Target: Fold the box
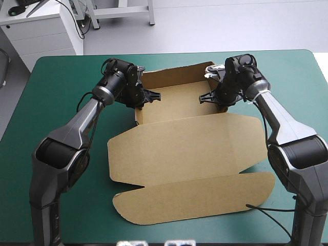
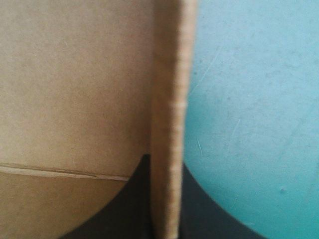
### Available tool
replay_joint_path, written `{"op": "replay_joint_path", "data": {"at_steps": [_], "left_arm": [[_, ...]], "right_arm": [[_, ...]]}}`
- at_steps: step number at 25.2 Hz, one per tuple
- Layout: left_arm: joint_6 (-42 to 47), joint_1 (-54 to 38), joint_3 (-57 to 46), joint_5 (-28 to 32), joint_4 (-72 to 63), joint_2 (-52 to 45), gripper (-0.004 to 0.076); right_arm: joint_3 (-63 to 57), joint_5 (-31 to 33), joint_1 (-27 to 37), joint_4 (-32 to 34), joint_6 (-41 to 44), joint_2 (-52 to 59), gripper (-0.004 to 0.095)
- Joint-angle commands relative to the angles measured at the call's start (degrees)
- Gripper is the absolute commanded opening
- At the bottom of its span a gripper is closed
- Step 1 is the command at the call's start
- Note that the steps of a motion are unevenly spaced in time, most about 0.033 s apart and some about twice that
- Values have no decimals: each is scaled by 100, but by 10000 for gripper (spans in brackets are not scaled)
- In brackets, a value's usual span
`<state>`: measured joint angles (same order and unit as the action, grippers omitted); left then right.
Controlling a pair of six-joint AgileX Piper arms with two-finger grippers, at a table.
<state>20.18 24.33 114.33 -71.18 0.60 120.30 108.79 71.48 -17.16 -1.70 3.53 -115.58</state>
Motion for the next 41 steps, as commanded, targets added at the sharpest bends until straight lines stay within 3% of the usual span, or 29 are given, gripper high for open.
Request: {"op": "replay_joint_path", "data": {"at_steps": [1,17,19,23,25,41], "left_arm": [[-35,69,128,-264,-97,-277,-8],[-133,79,128,-264,-60,-244,-6],[-558,79,128,-264,-60,-244,41],[-634,79,128,-264,-143,-244,342],[-610,79,128,-264,-145,-244,438],[-575,79,589,-264,-154,-304,444]], "right_arm": [[171,3,2,-141,-88,341,-18],[171,3,2,-141,-88,330,-17],[171,3,2,-141,-88,330,-14],[171,-8,2,-141,-88,330,103],[171,-8,2,-141,-88,322,165],[190,-349,2,-63,-88,122,609]]}}
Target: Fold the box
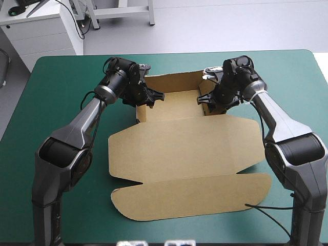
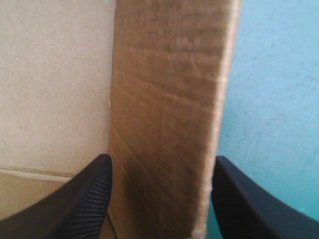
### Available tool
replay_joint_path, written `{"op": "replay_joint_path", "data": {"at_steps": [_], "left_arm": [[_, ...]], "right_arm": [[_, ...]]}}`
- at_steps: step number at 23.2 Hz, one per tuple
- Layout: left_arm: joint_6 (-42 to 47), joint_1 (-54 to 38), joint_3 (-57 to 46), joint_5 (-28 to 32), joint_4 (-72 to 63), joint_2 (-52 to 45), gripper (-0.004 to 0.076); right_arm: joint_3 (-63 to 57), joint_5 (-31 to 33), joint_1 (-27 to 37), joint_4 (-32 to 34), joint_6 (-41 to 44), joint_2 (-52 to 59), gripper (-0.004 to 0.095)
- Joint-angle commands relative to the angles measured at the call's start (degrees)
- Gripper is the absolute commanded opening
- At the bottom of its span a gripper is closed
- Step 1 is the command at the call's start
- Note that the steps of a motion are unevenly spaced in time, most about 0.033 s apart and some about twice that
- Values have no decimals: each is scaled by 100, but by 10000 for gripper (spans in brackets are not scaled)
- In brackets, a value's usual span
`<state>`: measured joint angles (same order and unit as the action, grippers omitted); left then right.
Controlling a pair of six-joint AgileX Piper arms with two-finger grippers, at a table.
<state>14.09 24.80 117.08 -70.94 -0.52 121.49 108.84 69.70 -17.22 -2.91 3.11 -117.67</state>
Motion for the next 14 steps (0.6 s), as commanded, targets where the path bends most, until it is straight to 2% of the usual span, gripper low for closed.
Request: {"op": "replay_joint_path", "data": {"at_steps": [1,6,9,11,12,13,14], "left_arm": [[33,32,372,-287,-42,-432,444],[-28,-31,631,-287,269,-568,444],[-28,-186,643,-287,754,-977,423],[-28,-301,643,-287,801,-1378,321],[-186,-353,643,-287,734,-1668,162],[-365,-353,631,-287,650,-1842,57],[-584,-340,575,-287,527,-2233,0]], "right_arm": [[185,-208,7,81,-46,331,618],[470,-233,7,291,-20,331,634],[1183,-115,7,291,39,331,634],[1710,183,7,291,44,331,633],[1856,183,7,291,44,389,633],[1874,183,7,291,72,453,633],[1874,183,7,291,84,536,632]]}}
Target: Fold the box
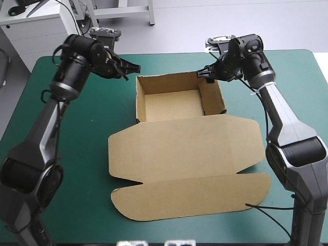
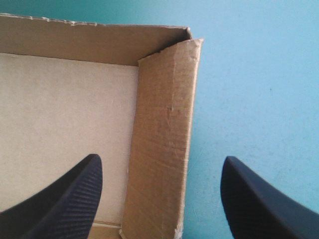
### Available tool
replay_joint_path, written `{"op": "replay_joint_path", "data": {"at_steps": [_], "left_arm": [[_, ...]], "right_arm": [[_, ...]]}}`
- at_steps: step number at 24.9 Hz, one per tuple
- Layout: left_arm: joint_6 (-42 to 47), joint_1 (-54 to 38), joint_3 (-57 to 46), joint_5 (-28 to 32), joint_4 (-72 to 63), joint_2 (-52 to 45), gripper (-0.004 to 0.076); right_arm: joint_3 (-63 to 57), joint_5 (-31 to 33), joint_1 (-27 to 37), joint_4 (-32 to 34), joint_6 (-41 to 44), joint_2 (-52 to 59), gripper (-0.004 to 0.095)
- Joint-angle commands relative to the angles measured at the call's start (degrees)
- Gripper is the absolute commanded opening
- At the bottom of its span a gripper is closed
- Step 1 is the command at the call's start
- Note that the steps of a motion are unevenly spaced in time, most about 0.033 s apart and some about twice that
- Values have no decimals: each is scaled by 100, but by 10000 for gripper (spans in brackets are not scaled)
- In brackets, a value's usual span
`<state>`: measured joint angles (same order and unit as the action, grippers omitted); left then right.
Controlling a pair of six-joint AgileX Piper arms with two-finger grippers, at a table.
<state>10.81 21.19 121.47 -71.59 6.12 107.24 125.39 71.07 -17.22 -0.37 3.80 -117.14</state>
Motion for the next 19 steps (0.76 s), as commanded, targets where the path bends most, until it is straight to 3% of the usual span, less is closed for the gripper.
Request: {"op": "replay_joint_path", "data": {"at_steps": [1,9,10,19], "left_arm": [[-268,56,107,-222,-148,-1017,-4],[-590,120,-2041,-188,350,-3563,-8],[-671,120,-2746,-37,328,-4106,-8],[-706,120,-5828,1485,329,-6889,-8]], "right_arm": [[218,46,7,37,26,534,632],[-529,46,-4,-44,-90,1056,632],[-675,46,-4,-33,-115,1056,632],[-1481,-397,-4,132,-180,894,631]]}}
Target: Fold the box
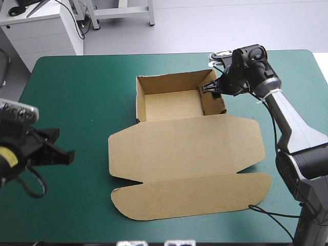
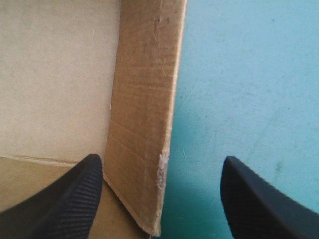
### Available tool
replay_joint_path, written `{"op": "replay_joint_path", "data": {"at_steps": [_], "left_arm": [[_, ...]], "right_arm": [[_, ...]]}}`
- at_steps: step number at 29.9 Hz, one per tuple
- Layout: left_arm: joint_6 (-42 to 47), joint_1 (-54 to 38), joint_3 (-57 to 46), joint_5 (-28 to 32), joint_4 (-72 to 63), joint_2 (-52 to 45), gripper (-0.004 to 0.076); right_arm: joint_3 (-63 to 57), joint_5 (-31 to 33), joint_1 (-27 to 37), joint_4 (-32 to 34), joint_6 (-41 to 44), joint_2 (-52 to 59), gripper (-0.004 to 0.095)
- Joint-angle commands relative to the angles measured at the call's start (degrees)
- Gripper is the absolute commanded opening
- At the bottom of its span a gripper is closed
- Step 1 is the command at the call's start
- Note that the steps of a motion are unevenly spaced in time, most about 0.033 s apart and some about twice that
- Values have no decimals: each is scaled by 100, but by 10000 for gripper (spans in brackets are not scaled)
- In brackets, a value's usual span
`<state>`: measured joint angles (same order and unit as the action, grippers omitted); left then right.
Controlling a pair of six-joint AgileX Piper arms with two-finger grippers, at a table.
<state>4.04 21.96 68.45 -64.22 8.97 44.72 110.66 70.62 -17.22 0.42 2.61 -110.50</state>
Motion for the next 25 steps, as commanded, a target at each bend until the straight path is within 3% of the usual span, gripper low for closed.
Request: {"op": "replay_joint_path", "data": {"at_steps": [1,8,15,19,23,25], "left_arm": [[-68,43,-853,846,77,-862,-8],[-203,43,-2717,1412,26,-2275,-8],[-192,43,-3736,1521,-192,-2795,-8],[-192,43,-3966,1703,-328,-2857,-8],[-192,43,-3980,1838,-252,-2857,-8],[-192,43,-3993,1892,-213,-2857,-8]], "right_arm": [[-34,-353,-4,52,-62,202,631],[-60,-321,-4,-109,-62,-182,630],[-60,-167,-4,-190,-62,-502,601],[-60,-152,-4,-245,43,-562,416],[-12,-107,-4,-333,47,-562,37],[109,14,-4,-346,69,-562,-9]]}}
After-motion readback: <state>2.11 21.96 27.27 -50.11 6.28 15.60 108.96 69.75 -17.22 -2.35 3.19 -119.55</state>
